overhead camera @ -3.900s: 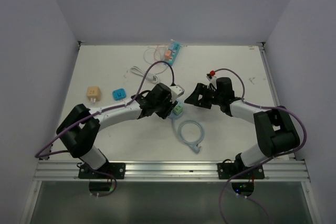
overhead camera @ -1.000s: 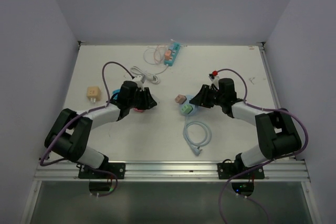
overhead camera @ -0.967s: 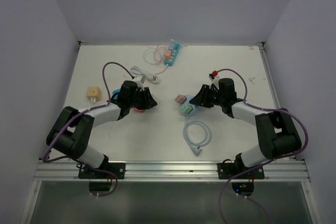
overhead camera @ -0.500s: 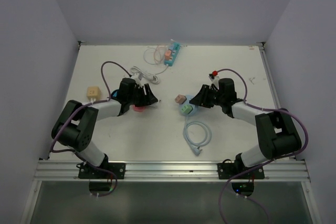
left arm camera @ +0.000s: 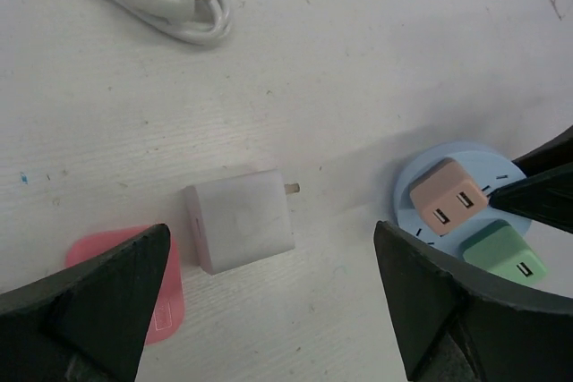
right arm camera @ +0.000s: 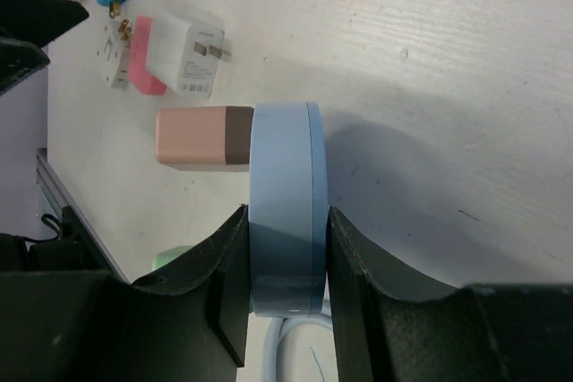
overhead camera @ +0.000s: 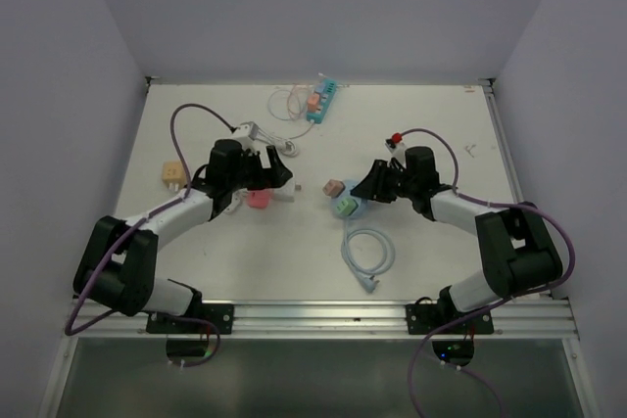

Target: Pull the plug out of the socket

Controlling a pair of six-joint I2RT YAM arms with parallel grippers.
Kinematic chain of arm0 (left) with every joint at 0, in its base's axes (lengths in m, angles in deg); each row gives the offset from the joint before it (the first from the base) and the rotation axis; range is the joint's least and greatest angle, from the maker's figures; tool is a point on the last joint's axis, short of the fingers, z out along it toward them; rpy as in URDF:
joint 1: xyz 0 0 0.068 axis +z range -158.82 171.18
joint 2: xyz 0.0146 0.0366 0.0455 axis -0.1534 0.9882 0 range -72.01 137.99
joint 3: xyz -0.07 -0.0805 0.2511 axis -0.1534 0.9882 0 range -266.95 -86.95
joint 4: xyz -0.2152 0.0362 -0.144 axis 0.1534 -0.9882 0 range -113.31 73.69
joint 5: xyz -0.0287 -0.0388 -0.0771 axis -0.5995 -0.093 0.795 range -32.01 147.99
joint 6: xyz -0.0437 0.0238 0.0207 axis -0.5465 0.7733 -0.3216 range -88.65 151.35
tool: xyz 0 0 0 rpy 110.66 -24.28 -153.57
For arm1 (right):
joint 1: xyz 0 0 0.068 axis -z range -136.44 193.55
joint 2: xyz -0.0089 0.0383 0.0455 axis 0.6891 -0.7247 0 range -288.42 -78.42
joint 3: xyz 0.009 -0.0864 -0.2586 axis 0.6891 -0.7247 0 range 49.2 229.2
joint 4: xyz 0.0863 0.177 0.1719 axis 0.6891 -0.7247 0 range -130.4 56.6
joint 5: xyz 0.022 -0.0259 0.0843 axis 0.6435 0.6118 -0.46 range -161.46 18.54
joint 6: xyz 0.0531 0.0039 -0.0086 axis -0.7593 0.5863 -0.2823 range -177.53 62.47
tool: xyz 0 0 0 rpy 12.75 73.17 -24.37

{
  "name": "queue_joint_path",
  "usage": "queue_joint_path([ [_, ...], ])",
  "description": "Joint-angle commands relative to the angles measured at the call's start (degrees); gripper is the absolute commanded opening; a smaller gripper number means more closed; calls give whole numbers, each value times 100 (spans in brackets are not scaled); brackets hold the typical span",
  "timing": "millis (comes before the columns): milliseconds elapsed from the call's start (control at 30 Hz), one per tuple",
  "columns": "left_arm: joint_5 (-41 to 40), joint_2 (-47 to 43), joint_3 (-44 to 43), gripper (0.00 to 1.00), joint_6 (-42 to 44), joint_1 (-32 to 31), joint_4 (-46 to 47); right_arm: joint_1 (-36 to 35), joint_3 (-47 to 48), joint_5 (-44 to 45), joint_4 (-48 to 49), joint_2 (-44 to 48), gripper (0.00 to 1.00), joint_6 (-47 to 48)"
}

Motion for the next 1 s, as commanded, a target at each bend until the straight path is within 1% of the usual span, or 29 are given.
queue_joint_path([
  [0, 109, -375, -314, 100, 834, -187, -73, -154, 201, -395, 228, 37, 0, 180],
  [33, 22, -393, -350, 99, 1020, -318, -178, -198, 218, -439, 237, 28, 0, 189],
  [67, -136, -410, -393, 99, 1179, -668, -222, -233, 236, -483, 254, 10, 0, 224],
  [100, -433, -428, -429, 98, 1467, -880, -249, -260, 254, -597, 272, 10, 0, 233],
  [133, -532, -428, -455, 98, 1575, -1091, -249, -304, 262, -641, 272, 2, 0, 250],
  [167, -603, -411, -464, 97, 1637, -1450, -241, -330, 297, -685, 272, 1, 0, 276],
  [267, -875, -341, -473, 92, 1743, -1795, -179, -497, 394, -712, 123, 10, 0, 504],
  [400, -1165, -270, -631, 87, 2040, -2050, -275, -673, 473, -747, 0, -16, 0, 637],
  [567, -1210, -16, -807, 80, 2200, -2270, -512, -717, 491, -817, 17, -51, 0, 646],
  [600, -1366, 37, -833, 80, 2235, -2306, -539, -735, 491, -826, 17, -43, 0, 655],
  [867, -1482, 310, -930, 73, 2331, -2596, -662, -788, 526, -817, -36, -86, 0, 707],
  [967, -1509, 380, -939, 67, 2375, -2587, -680, -805, 535, -809, -44, -86, 0, 725],
])
